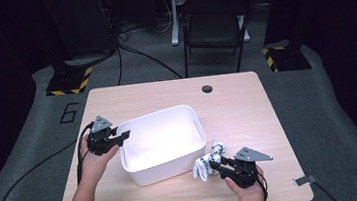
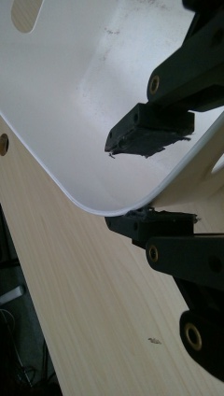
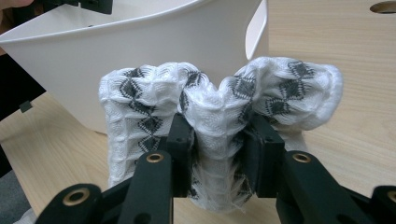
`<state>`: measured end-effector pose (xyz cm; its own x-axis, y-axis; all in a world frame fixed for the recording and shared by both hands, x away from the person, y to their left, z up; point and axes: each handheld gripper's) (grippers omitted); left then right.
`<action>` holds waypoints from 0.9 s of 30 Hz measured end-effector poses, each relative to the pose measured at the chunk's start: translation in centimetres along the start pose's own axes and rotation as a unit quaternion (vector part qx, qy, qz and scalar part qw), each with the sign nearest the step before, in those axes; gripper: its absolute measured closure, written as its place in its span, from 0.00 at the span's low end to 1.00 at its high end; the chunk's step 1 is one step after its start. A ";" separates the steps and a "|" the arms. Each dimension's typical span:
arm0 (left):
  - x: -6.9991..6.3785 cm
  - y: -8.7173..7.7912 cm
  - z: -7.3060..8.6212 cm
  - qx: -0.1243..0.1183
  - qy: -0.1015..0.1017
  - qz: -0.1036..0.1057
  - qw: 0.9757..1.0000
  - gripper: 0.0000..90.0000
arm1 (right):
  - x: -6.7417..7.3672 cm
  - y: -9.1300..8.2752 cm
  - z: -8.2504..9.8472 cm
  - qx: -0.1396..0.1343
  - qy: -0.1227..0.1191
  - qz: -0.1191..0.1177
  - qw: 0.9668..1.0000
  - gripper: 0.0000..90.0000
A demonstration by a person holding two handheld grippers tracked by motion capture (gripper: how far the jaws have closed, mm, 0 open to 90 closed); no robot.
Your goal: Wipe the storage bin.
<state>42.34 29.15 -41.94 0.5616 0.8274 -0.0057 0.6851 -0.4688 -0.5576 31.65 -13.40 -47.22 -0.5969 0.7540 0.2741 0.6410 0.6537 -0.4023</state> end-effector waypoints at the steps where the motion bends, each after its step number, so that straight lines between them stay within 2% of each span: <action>1: -0.1 -0.1 0.1 -0.001 -0.002 0.002 1.000 0.67 | 0.0 0.0 0.0 0.000 -0.001 0.001 1.000 0.74; 4: -0.5 -0.6 0.4 -0.003 0.001 0.006 1.000 0.67 | 0.1 -0.1 0.0 0.004 0.002 0.001 1.000 0.74; 5: -0.7 -0.8 0.5 -0.003 0.003 0.007 1.000 0.66 | 0.0 -0.1 0.0 0.001 -0.006 0.000 1.000 0.74; 8: -1.3 -1.2 0.7 0.002 0.012 0.012 1.000 0.66 | 0.1 -0.1 -0.1 0.002 -0.007 0.003 1.000 0.74; 11: -1.9 -1.6 0.9 0.006 0.023 0.018 1.000 0.66 | 0.0 -0.3 -0.5 -0.011 -0.006 0.000 1.000 0.74; 15: -2.7 -2.1 1.1 0.013 0.027 0.009 1.000 0.66 | -0.2 -0.5 -1.1 -0.016 -0.011 0.001 1.000 0.73; 18: -3.0 -2.6 1.3 0.020 0.031 0.002 0.999 0.65 | -0.3 -0.4 -1.6 -0.013 -0.035 -0.001 0.999 0.73; 21: -3.2 -2.9 1.6 0.016 0.028 -0.002 0.999 0.65 | -0.1 -0.2 -1.8 -0.008 -0.060 0.001 0.998 0.73; 27: -3.3 -3.7 1.7 0.013 0.022 0.001 1.000 0.65 | -1.0 0.8 -1.4 0.010 -0.031 -0.025 0.999 0.72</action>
<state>37.21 28.69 -41.30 0.5828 0.8121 0.0295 0.6719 -0.4611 -0.5796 33.40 -13.57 -46.57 -0.6575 0.7145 0.2391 0.6000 0.6884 -0.4074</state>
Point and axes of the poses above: each handheld gripper's, and its own axes: y roughly forward along the jaws, z roughly out of its underside, x roughly to its left
